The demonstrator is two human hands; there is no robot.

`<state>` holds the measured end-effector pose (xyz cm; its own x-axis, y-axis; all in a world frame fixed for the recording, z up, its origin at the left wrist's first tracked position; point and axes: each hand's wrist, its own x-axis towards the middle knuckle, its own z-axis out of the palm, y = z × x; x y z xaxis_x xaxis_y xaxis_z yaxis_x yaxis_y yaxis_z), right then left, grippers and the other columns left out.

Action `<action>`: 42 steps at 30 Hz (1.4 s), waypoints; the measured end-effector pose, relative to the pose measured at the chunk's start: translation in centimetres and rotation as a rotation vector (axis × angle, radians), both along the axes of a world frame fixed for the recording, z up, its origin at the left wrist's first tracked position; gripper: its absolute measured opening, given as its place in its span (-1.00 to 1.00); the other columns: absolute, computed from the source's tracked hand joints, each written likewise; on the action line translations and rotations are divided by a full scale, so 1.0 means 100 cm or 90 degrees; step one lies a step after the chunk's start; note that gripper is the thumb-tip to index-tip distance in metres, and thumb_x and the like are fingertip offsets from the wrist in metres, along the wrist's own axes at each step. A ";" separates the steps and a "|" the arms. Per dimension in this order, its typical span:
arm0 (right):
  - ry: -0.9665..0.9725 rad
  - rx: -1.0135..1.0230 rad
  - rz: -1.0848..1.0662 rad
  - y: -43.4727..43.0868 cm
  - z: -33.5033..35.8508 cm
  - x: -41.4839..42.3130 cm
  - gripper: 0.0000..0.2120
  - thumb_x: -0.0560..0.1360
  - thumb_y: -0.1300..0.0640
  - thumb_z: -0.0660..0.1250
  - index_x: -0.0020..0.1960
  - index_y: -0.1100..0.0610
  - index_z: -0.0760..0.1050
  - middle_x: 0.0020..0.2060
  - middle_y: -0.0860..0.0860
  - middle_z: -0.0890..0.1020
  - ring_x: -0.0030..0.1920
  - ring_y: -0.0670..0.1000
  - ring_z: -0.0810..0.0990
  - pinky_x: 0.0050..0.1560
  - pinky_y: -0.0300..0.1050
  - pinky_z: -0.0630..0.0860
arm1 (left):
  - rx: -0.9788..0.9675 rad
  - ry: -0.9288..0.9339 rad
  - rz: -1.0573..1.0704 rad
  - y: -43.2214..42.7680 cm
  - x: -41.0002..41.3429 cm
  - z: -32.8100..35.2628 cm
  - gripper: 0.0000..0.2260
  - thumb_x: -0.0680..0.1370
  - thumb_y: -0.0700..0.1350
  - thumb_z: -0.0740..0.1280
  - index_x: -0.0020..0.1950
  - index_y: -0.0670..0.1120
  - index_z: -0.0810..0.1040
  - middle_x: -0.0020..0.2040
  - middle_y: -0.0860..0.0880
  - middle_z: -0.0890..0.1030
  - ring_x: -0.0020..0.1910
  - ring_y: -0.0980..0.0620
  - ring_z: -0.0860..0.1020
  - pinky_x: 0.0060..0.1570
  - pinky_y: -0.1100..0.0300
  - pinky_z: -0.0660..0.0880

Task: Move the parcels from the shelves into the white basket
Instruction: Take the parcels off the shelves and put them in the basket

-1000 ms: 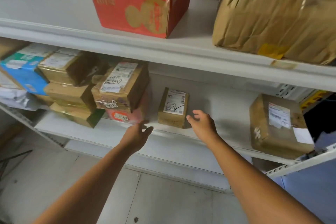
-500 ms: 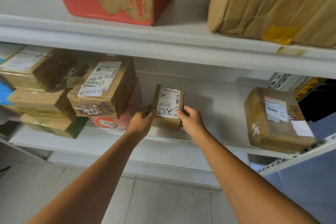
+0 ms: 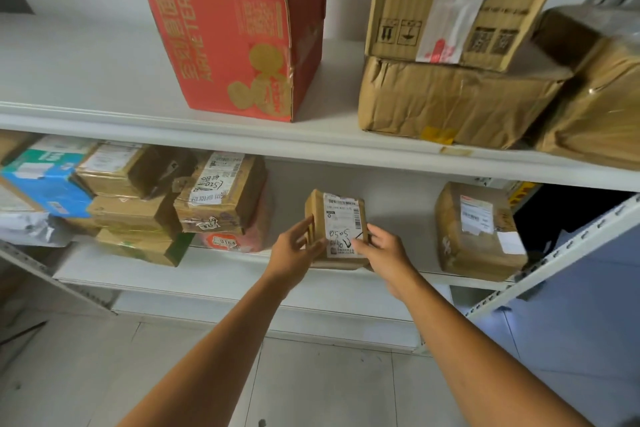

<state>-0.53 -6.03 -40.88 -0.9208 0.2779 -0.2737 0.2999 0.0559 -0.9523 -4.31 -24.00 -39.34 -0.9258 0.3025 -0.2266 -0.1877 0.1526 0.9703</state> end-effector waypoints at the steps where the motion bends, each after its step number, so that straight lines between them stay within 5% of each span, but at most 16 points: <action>1: -0.011 -0.036 -0.004 0.001 0.001 0.002 -0.72 0.51 0.27 0.38 0.08 -0.09 0.57 -0.06 -0.12 0.72 -0.09 -0.12 0.69 -0.24 -0.28 0.54 | -0.008 0.009 0.010 0.001 0.005 0.001 -0.43 0.49 -0.23 0.43 0.47 -0.13 0.34 0.27 -0.08 0.57 0.20 0.00 0.57 0.17 -0.02 0.54; 6: -0.052 -0.186 -0.005 0.008 0.002 0.007 -0.62 0.49 0.34 0.38 0.22 0.02 0.53 0.02 0.05 0.70 -0.03 0.06 0.69 -0.20 -0.14 0.58 | -0.097 0.085 0.027 0.002 0.019 0.002 -0.38 0.45 -0.14 0.48 0.47 -0.04 0.34 0.31 -0.10 0.53 0.29 -0.04 0.49 0.22 -0.06 0.50; 12: -0.056 -0.180 0.005 0.006 0.008 0.003 -0.53 0.48 0.34 0.40 0.33 0.04 0.46 -0.01 -0.01 0.71 -0.08 -0.01 0.71 -0.22 -0.16 0.58 | -0.099 0.076 0.021 -0.005 0.018 0.003 -0.36 0.46 -0.17 0.46 0.49 -0.03 0.30 0.36 -0.10 0.49 0.35 -0.07 0.44 0.24 -0.09 0.48; 15: -0.044 -0.107 -0.002 -0.001 0.015 0.003 -0.49 0.47 0.27 0.43 0.36 -0.02 0.45 -0.01 -0.10 0.71 -0.06 -0.08 0.69 -0.14 -0.17 0.56 | -0.066 0.060 0.019 -0.006 0.011 0.008 -0.38 0.47 -0.14 0.46 0.49 -0.03 0.31 0.31 -0.04 0.53 0.27 -0.02 0.51 0.20 -0.05 0.52; 18: 0.001 -0.015 0.018 -0.010 0.021 0.006 -0.50 0.48 0.22 0.43 0.34 -0.12 0.45 0.17 -0.14 0.63 0.12 -0.15 0.61 0.04 -0.23 0.55 | -0.026 0.066 0.023 -0.005 -0.003 0.010 -0.57 0.49 -0.16 0.44 0.33 0.04 0.45 0.13 0.05 0.64 0.04 0.11 0.64 0.01 0.21 0.58; 20: 0.034 0.053 0.020 -0.016 0.023 0.009 -0.42 0.48 0.23 0.42 0.44 -0.03 0.37 0.24 -0.12 0.56 0.25 -0.10 0.53 0.26 -0.17 0.46 | 0.008 0.052 0.015 -0.003 -0.012 0.010 -0.70 0.50 -0.24 0.41 0.14 0.08 0.54 0.01 0.10 0.68 -0.12 0.17 0.65 -0.17 0.35 0.54; 22: 0.043 0.166 -0.002 -0.022 0.024 0.011 -0.37 0.48 0.20 0.42 0.50 0.06 0.28 0.28 -0.05 0.56 0.23 -0.07 0.53 0.28 -0.19 0.44 | 0.027 0.015 -0.005 0.001 -0.020 0.006 -0.72 0.50 -0.31 0.38 0.06 0.06 0.57 -0.08 0.08 0.69 -0.24 0.18 0.61 -0.28 0.36 0.49; 26: 0.008 0.382 -0.050 -0.030 0.023 0.015 -0.34 0.51 0.07 0.38 0.54 0.04 0.19 0.37 0.05 0.49 0.29 0.11 0.52 0.26 -0.01 0.46 | 0.034 -0.067 -0.057 0.011 -0.033 -0.005 -0.78 0.52 -0.35 0.34 0.03 -0.05 0.57 -0.01 -0.16 0.66 -0.16 -0.02 0.56 -0.13 0.09 0.45; 30: 0.001 0.453 -0.064 -0.031 0.020 0.016 -0.36 0.55 0.10 0.33 0.55 0.03 0.15 0.45 0.04 0.40 0.32 0.14 0.48 0.27 -0.06 0.42 | 0.054 -0.103 -0.088 0.020 -0.037 -0.013 -0.79 0.54 -0.38 0.29 0.08 -0.12 0.54 -0.01 -0.11 0.66 -0.16 0.04 0.60 -0.24 0.28 0.54; 36: -0.002 0.437 -0.099 -0.022 0.023 0.021 -0.37 0.55 0.13 0.33 0.55 0.02 0.16 0.45 0.03 0.39 0.34 0.11 0.47 0.30 -0.06 0.41 | 0.062 -0.105 -0.109 0.034 -0.035 -0.012 -0.77 0.54 -0.34 0.32 0.08 -0.03 0.56 -0.01 -0.03 0.68 -0.20 0.14 0.63 -0.24 0.30 0.55; 42: 0.056 0.170 -0.173 0.051 0.039 0.042 -0.47 0.53 0.24 0.35 0.47 0.11 0.35 0.27 0.03 0.58 0.26 0.02 0.55 0.24 -0.10 0.51 | 0.082 -0.027 -0.182 0.088 -0.027 0.009 -0.69 0.49 -0.19 0.42 0.16 0.13 0.61 0.08 0.05 0.67 0.05 0.06 0.62 -0.04 0.26 0.52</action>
